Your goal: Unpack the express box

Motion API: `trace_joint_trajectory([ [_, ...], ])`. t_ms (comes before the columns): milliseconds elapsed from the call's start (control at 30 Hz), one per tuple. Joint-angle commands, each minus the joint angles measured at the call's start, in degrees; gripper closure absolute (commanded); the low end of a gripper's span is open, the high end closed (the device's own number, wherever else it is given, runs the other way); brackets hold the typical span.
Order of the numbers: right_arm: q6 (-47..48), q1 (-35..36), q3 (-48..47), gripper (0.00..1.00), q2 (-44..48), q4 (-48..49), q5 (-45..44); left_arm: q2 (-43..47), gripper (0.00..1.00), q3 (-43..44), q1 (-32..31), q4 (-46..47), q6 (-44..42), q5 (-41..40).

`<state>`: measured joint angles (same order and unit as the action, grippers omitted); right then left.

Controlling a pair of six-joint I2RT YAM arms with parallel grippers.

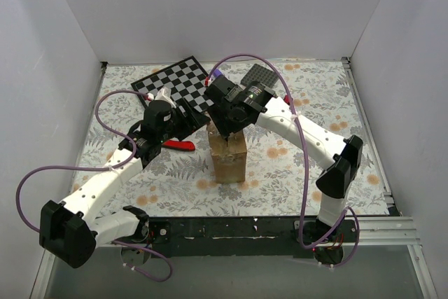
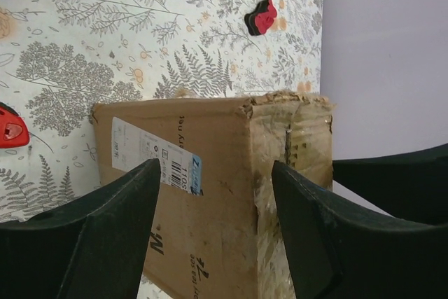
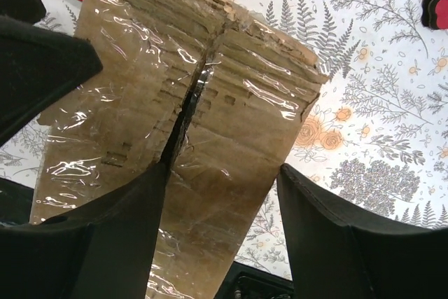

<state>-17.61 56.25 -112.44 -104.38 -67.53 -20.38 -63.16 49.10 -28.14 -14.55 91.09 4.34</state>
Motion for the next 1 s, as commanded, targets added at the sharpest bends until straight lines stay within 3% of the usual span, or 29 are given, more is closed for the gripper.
trace_joint_trajectory([
  [0,-1.0,0.4,1.1,0.35,1.7,2.8,-2.3,2.7,0.35,2.7,0.0,0.4,-1.1,3.5],
  [133,-1.2,0.4,1.3,0.54,2.0,2.1,-3.2,2.4,0.33,5.2,-0.1,-1.5,-1.5,3.9],
  [400,-2.0,0.3,1.4,0.65,5.9,2.7,-4.1,1.4,0.33,6.2,-0.1,-3.1,-2.8,3.7],
  [533,-1.9,0.3,0.3,0.76,6.7,1.3,-4.0,0.5,0.33,6.6,0.0,-3.6,-3.2,3.5],
  [767,-2.9,-1.8,2.5,0.78,9.7,3.2,2.1,-0.7,0.32,7.7,0.0,-3.5,-3.3,4.6],
  [967,-5.2,-7.4,14.7,0.81,17.3,12.9,13.0,-3.3,0.26,13.0,-0.1,-5.1,-3.8,9.6],
])
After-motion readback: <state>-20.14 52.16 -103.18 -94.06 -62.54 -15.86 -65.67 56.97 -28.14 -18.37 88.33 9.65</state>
